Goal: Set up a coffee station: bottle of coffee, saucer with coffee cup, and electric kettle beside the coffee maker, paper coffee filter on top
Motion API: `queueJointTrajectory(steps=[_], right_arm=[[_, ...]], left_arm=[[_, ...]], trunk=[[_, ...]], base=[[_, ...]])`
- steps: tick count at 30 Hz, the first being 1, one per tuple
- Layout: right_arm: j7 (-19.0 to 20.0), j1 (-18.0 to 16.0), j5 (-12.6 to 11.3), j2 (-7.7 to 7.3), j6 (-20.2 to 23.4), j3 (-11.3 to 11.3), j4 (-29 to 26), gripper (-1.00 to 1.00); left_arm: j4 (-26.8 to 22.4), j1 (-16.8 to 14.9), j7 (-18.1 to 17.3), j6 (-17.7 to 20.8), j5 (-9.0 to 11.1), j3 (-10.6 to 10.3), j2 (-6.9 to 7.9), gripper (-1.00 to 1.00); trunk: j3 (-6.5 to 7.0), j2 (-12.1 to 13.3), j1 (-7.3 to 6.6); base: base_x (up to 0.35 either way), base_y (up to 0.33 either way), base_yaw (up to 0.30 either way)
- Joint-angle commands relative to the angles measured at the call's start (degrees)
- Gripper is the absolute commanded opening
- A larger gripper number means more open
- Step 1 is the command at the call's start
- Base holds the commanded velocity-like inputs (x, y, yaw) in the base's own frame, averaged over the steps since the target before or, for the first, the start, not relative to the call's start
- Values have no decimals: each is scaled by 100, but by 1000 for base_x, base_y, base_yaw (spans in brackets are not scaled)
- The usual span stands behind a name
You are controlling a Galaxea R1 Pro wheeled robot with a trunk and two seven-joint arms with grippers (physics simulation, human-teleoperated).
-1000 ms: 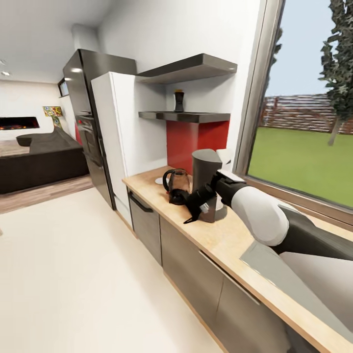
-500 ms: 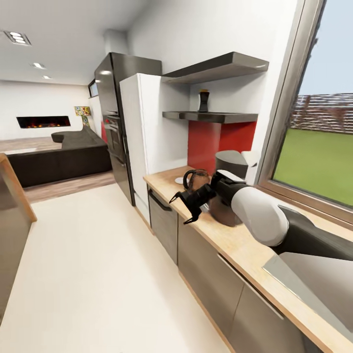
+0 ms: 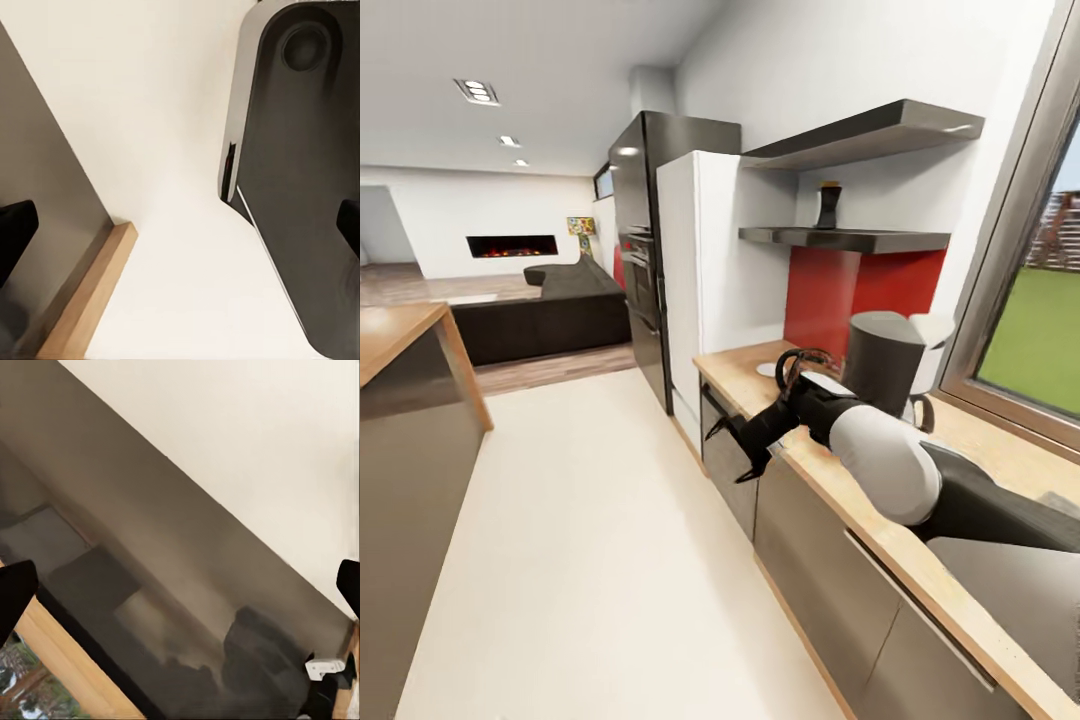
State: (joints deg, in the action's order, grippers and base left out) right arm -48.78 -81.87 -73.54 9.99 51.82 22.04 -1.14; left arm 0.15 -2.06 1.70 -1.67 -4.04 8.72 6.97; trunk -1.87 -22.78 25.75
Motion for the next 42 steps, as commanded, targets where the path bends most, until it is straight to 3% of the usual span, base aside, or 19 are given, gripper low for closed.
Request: queueJointTrajectory(steps=[1, 5, 9, 10, 11, 12, 13, 16, 17, 18, 19, 21, 22, 23, 25, 28, 34, 38, 42], right_arm=[[-54, 74, 6, 1, 15, 61, -14, 100], [-51, 690, 396, 1, 54, 43, -17, 100], [4, 1569, 1634, 1, 60, 32, -22, 100], [37, 1688, 1814, 1, 60, 31, -23, 100], [208, 2022, 2367, 1, 53, 30, -25, 100], [386, 2238, 2750, 1, 43, 30, -25, 100], [489, 2355, 2948, 1, 37, 29, -25, 100], [1249, 3085, 4347, 1, -47, 23, -25, 100], [1391, 3212, 4619, 1, -104, 24, -25, 100], [1684, 3474, 5176, 1, -293, 26, -26, 100], [1983, 3741, 5738, 1, -589, 27, -26, 100], [2805, 4526, 7282, 1, -1868, 27, -20, 100], [2996, 4778, 7694, 1, -2298, 28, -19, 100], [3209, 5203, 8315, 1, -3014, 28, -18, 100], [3316, 5599, 8681, 1, -3546, 29, -18, 100], [3369, 6069, 8854, 1, -3828, 27, -18, 100], [3633, 6229, 8909, -28, -3908, 21, -18, 100], [4214, 6330, 9115, -259, -4215, 20, -18, 100], [4426, 6374, 9424, -425, -4633, 20, -18, 100]], left_arm=[[7, -6, 14, -18, -43, 41, -2, 100], [-2, -9, 14, -20, -37, 42, -10, 100], [-93, -8, 14, -18, -43, 54, -12, 100], [-99, -7, 14, -18, -43, 55, -12, 100], [-109, -6, 14, -18, -42, 57, -11, 100], [-113, -5, 14, -18, -41, 58, -11, 100], [-115, -5, 14, -18, -41, 59, -11, 100], [-124, -5, 14, -22, -37, 60, -12, 100], [-125, -5, 14, -23, -37, 60, -13, 100], [-127, -5, 14, -24, -36, 60, -18, 100], [-128, -5, 14, -25, -36, 60, -24, 100], [-135, -4, 13, -58, -35, 60, -51, 100], [-133, -4, 14, -98, -35, 60, -69, 100], [-131, -4, 14, -224, -35, 63, -102, 100], [-130, -4, 14, -348, -35, 71, -118, 100], [-119, 1, 14, -412, -29, 84, -119, 100], [-112, 12, 10, -431, 11, 195, -111, 100], [-112, 13, -7, -446, 91, 349, -104, 100], [-119, 13, -17, -455, 112, 397, -108, 100]], trunk=[[-12, -14, 3], [-12, -14, 3], [-12, -14, 3], [-12, -14, 3], [-12, -14, 3], [-12, -14, 3], [-12, -14, 3], [-12, -14, 3], [-12, -14, 3], [-12, -14, 3], [-13, -14, 3], [-17, -14, 3], [-19, -14, 3], [-22, -14, 3], [-28, -14, 3], [-35, -14, 3], [-48, -14, 3], [-57, -14, 3], [-66, -14, 3]], base=[[0, 0, 278], [0, 0, 278], [0, 0, 278], [0, 0, 278], [0, 0, 279], [0, 0, 279], [0, 0, 278], [0, 0, 278], [0, 0, 278], [0, 0, 278], [0, 0, 278], [0, 0, 278], [0, 0, 278], [0, 0, 278], [0, 0, 278], [0, 0, 278], [0, 0, 278], [0, 0, 278], [0, 0, 278]])
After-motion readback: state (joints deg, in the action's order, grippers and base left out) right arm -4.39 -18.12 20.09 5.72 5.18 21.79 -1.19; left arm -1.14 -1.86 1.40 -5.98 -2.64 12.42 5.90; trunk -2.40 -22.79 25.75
